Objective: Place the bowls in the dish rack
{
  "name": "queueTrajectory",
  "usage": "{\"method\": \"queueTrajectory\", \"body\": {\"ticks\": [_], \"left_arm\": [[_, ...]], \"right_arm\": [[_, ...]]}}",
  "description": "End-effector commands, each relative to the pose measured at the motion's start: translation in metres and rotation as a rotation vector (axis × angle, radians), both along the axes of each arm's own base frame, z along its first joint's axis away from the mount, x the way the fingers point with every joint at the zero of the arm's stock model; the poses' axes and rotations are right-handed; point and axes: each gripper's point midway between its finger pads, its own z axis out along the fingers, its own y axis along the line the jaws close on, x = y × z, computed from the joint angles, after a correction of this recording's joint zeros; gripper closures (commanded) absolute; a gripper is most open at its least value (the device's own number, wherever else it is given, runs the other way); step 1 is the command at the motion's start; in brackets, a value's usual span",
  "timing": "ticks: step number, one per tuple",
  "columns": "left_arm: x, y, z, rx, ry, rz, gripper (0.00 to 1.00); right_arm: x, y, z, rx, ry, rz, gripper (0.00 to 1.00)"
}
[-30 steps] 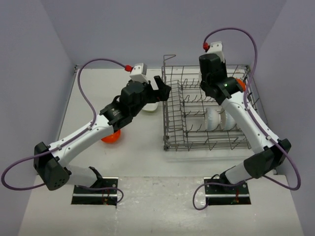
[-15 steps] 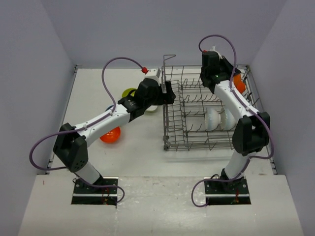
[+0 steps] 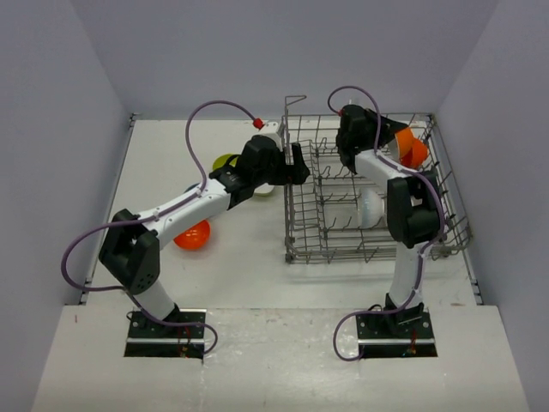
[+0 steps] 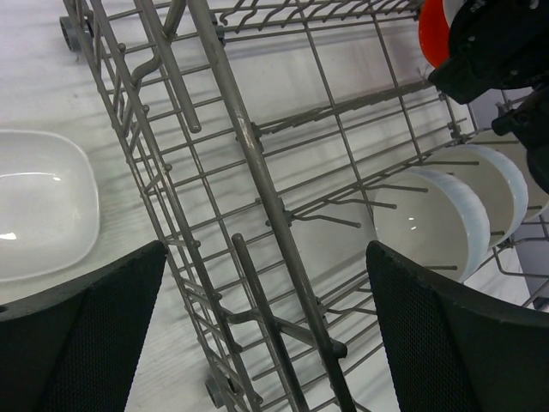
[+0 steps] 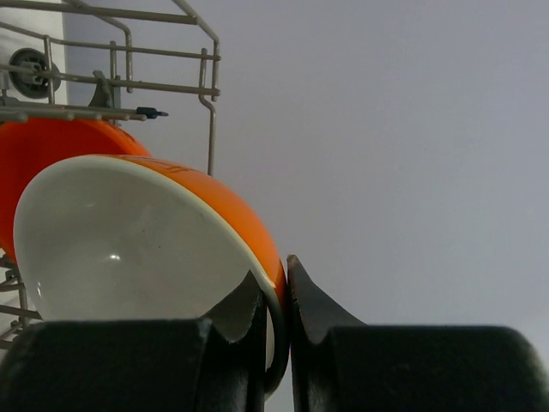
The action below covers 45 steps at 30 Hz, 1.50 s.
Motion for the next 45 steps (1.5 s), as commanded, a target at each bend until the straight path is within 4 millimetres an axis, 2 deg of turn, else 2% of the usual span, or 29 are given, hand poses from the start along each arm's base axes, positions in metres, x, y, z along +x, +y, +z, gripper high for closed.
{"method": "queueTrajectory", "body": {"ticks": [1,6,14,19,28,30,36,45], "left_arm": [[0.008,-0.009,0.018,-0.035,-0.054,-0.047,0.0],[0.008,-0.007,0.017,-0.042,-0.06,-0.046,0.0],[0.007,-0.007,0.012,-0.044,-0.054,-0.054,0.0],[0.006,-0.008,0.011,-0.049,-0.05,-0.063,0.0],[0.006,-0.008,0.009,-0.05,-0.044,-0.063,0.0],[0.006,-0.008,0.008,-0.049,-0.043,-0.063,0.0],[0.006,-0.009,0.01,-0.053,-0.045,-0.067,0.0],[0.005,-0.01,0.012,-0.061,-0.046,-0.073,0.0]], "right_arm": [[-0.001,-0.002,0.02,-0.016,-0.062,-0.059,0.96],[0.0,-0.002,-0.008,-0.023,0.018,-0.084,0.94],[0.005,0.0,-0.034,-0.021,0.065,-0.09,0.94],[0.006,0.0,-0.058,-0.006,0.102,-0.094,0.93],[0.009,0.002,-0.083,0.01,0.135,-0.094,0.86],[0.009,0.002,-0.088,0.009,0.146,-0.094,0.78],[0.008,0.002,-0.083,0.022,0.124,-0.097,0.56],[0.004,0.004,-0.06,0.036,0.069,-0.1,0.52]]}}
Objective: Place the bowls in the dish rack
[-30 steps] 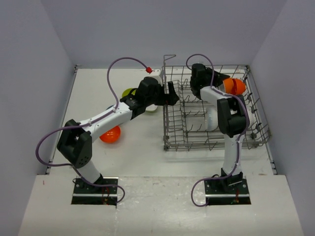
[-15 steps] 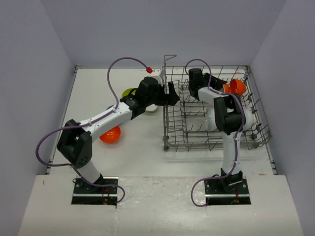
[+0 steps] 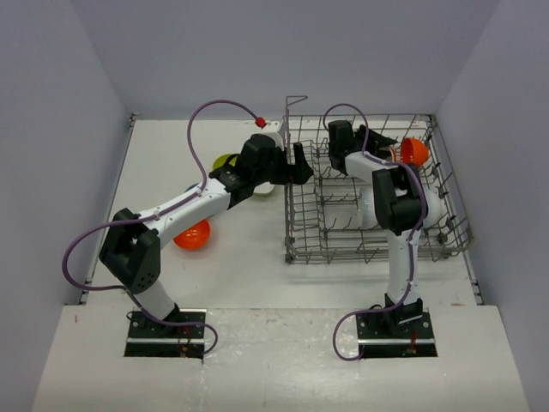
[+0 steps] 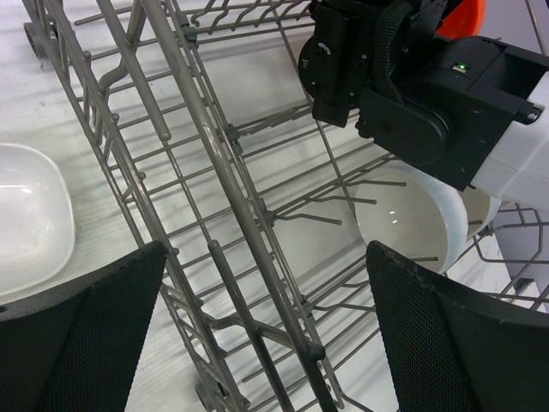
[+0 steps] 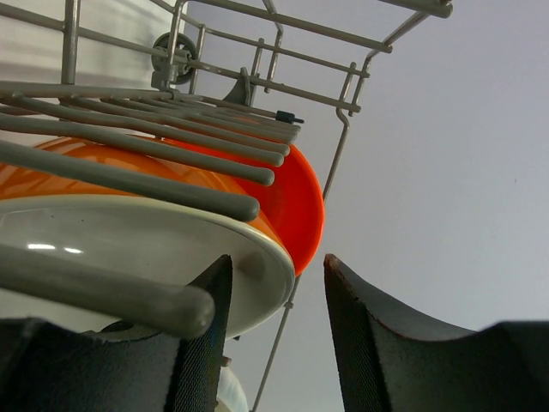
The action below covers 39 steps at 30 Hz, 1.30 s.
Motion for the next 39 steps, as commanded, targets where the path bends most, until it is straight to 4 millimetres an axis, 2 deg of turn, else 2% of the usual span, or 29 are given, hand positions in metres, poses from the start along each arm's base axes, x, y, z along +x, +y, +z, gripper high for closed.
{"method": "queueTrajectory", "body": {"ticks": [1,11,16,23,24,26,27,28,29,30,32,33,35,36,37,39], "left_arm": [[0.006,-0.002,0.008,-0.025,-0.043,-0.015,0.0],[0.004,0.0,0.013,-0.031,-0.049,-0.013,0.0],[0.004,0.001,0.022,-0.041,-0.069,-0.01,0.0],[0.002,0.005,0.028,-0.046,-0.081,-0.004,0.0],[0.001,0.006,0.03,-0.045,-0.084,-0.001,0.0],[-0.001,0.008,0.037,-0.045,-0.101,-0.001,0.0],[-0.001,0.01,0.04,-0.044,-0.11,0.003,0.0],[-0.002,0.013,0.048,-0.045,-0.126,0.003,0.0],[-0.004,0.014,0.054,-0.047,-0.138,0.001,0.0],[-0.003,0.021,0.064,-0.042,-0.168,0.023,0.0],[-0.004,0.028,0.074,-0.038,-0.193,0.043,0.0],[-0.007,0.033,0.084,-0.037,-0.215,0.045,0.0],[-0.008,0.044,0.092,-0.02,-0.234,0.082,0.0],[-0.01,0.057,0.098,-0.005,-0.241,0.127,0.0],[-0.012,0.065,0.099,0.01,-0.241,0.154,0.0],[-0.016,0.095,0.099,0.055,-0.235,0.262,0.0]], "right_arm": [[-0.002,0.002,0.039,0.017,-0.109,-0.027,0.51],[-0.008,0.026,0.068,0.062,-0.158,0.028,0.42],[-0.007,0.051,0.08,0.226,-0.239,0.094,0.41],[-0.019,0.082,0.076,0.465,-0.248,0.152,0.39],[-0.02,0.088,0.089,0.521,-0.286,0.165,0.36],[-0.028,0.101,0.091,0.668,-0.299,0.173,0.29],[-0.032,0.104,0.112,0.733,-0.355,0.186,0.22],[-0.036,0.106,0.12,0.778,-0.381,0.194,0.17],[-0.04,0.11,0.123,0.842,-0.414,0.195,0.08],[-0.05,0.109,0.146,0.89,-0.48,0.212,0.03],[-0.061,0.113,0.153,0.989,-0.546,0.22,0.01],[-0.074,0.109,0.177,1.039,-0.622,0.237,0.01],[-0.084,0.115,0.182,1.143,-0.676,0.258,0.01],[-0.099,0.113,0.203,1.192,-0.73,0.296,0.01],[-0.104,0.116,0.199,1.253,-0.763,0.29,0.01],[-0.116,0.122,0.204,1.333,-0.776,0.328,0.01]]}}
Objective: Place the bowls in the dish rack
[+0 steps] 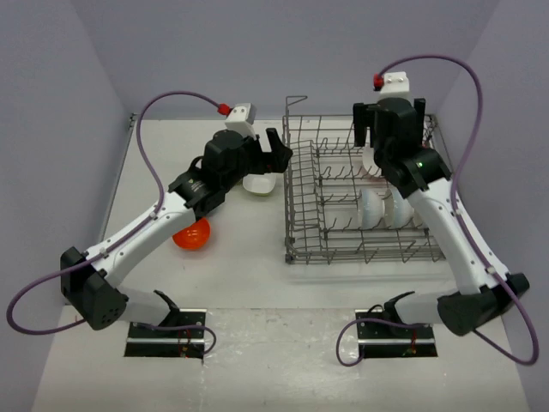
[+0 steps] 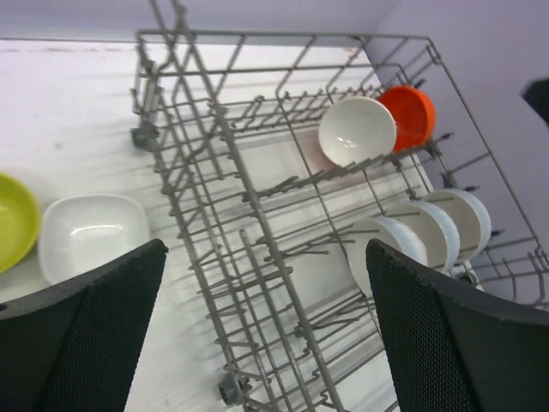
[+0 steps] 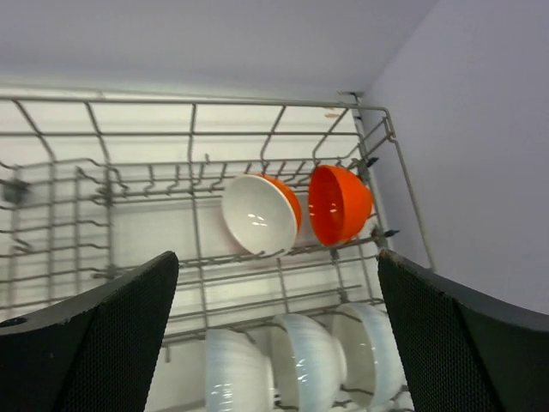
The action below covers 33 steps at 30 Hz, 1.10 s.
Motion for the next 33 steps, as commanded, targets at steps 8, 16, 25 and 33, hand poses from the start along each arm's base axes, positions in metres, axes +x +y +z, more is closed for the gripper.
{"method": "queueTrajectory", "body": {"ticks": [8,16,25,33], "left_arm": [[-0.035,0.211,-0.073,0.069,0.264,0.668,0.0],[-0.126,0.301,-0.189,0.095,0.616,0.978,0.0],[-0.155,0.296,-0.247,0.107,0.785,1.001,0.0],[-0.144,0.298,-0.252,0.101,0.758,1.014,0.57]], "right_arm": [[-0.053,0.018,0.002,0.363,-0.134,0.095,0.01],[-0.06,0.018,-0.013,0.386,-0.119,0.104,0.01],[-0.056,0.025,-0.031,0.382,-0.067,0.118,0.01],[-0.057,0.027,-0.032,0.376,-0.057,0.135,0.01]]}}
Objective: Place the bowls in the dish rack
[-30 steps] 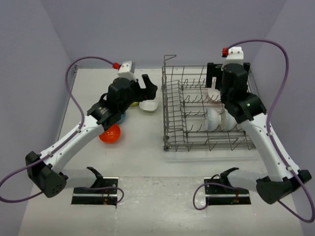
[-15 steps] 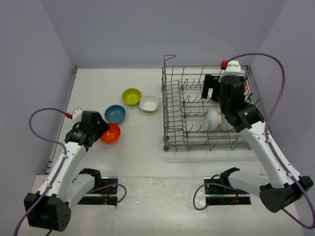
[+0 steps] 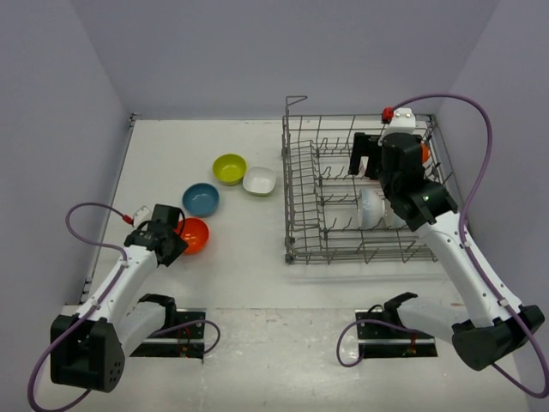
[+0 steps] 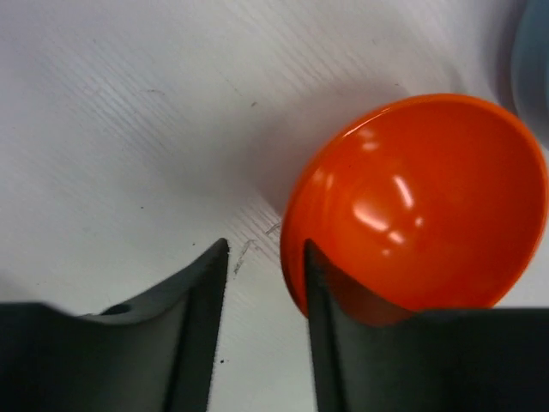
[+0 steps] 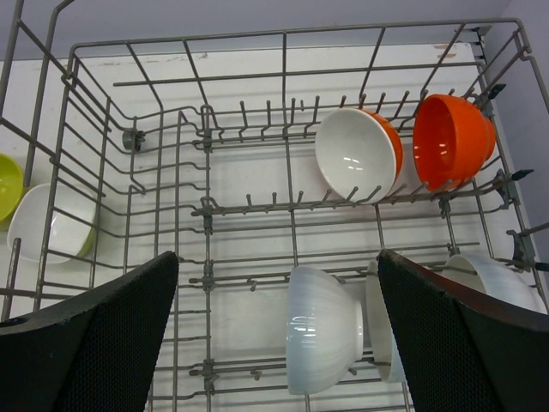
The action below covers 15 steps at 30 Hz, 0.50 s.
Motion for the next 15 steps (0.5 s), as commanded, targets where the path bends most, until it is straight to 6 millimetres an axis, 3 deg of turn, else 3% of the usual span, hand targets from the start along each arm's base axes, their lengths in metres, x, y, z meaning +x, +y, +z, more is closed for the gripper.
{"method": "queueTrajectory", "body": {"ticks": [1,4,7,11,15], "left_arm": [[0.019,0.003,0.012,0.002,-0.093,0.032,0.65],[0.027,0.004,0.019,0.011,-0.132,0.019,0.77],[0.034,0.0,0.021,0.003,-0.159,-0.005,1.0],[0.045,-0.007,0.031,-0.014,-0.208,-0.068,1.0],[0.059,-0.011,0.073,-0.003,-0.349,-0.148,1.0]], "right_arm": [[0.002,0.005,0.007,0.03,-0.026,0.013,0.01],[0.001,0.006,0.005,0.022,-0.009,0.028,0.01],[-0.001,0.008,0.006,0.02,-0.004,0.045,0.01],[-0.005,0.013,0.009,0.023,-0.008,0.088,0.01],[-0.011,0.028,0.011,0.057,-0.004,0.178,0.01]]}}
